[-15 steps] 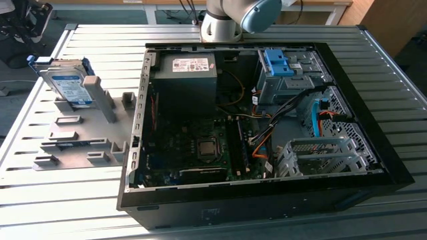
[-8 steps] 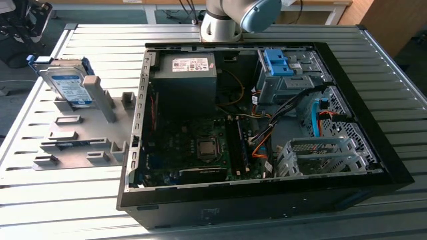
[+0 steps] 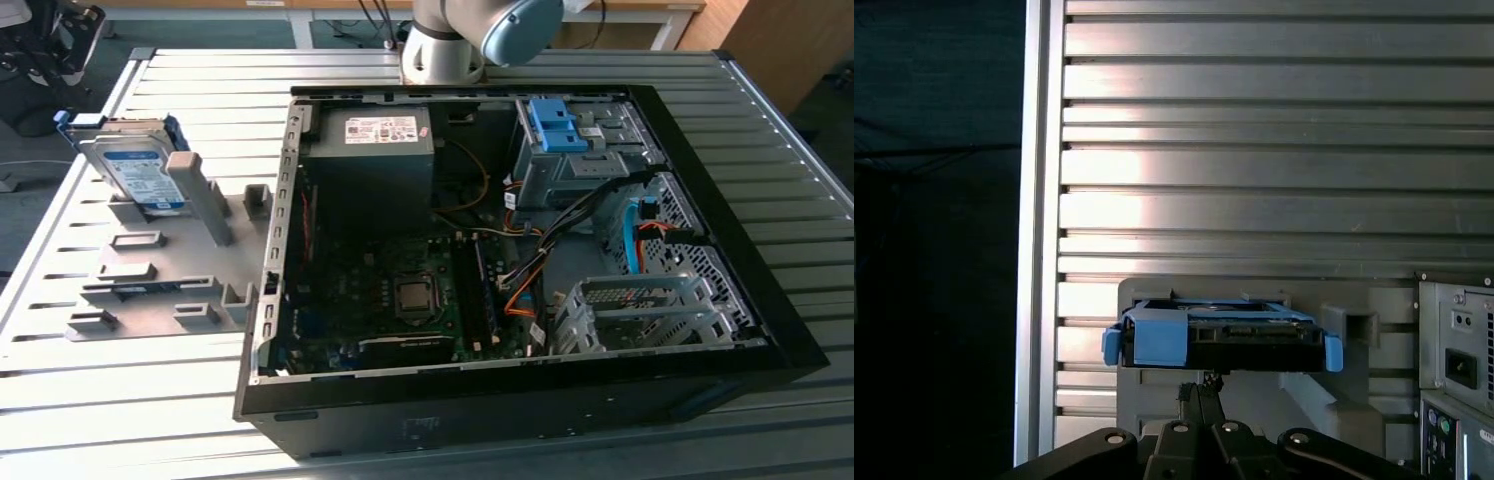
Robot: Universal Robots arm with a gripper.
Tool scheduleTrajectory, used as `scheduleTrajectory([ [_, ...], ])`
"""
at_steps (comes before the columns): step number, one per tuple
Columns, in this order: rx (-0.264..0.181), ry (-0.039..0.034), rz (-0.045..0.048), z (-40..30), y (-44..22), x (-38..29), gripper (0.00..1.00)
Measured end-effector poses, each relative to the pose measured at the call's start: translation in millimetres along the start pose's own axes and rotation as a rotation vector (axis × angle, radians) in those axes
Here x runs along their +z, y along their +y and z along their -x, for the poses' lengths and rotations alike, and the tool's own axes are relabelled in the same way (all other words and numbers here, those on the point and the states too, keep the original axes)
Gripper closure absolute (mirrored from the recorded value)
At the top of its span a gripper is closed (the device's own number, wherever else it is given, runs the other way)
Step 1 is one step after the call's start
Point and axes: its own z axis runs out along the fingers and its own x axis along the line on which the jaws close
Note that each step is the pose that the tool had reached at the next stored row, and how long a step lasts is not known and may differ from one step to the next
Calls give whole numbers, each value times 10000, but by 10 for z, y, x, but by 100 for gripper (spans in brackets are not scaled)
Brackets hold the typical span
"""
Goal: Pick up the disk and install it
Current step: 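Pick up the disk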
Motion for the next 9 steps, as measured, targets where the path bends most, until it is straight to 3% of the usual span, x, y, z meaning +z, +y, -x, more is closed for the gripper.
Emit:
scheduleTrajectory([
  [9,-1266,59,-30,0,0,2,89],
])
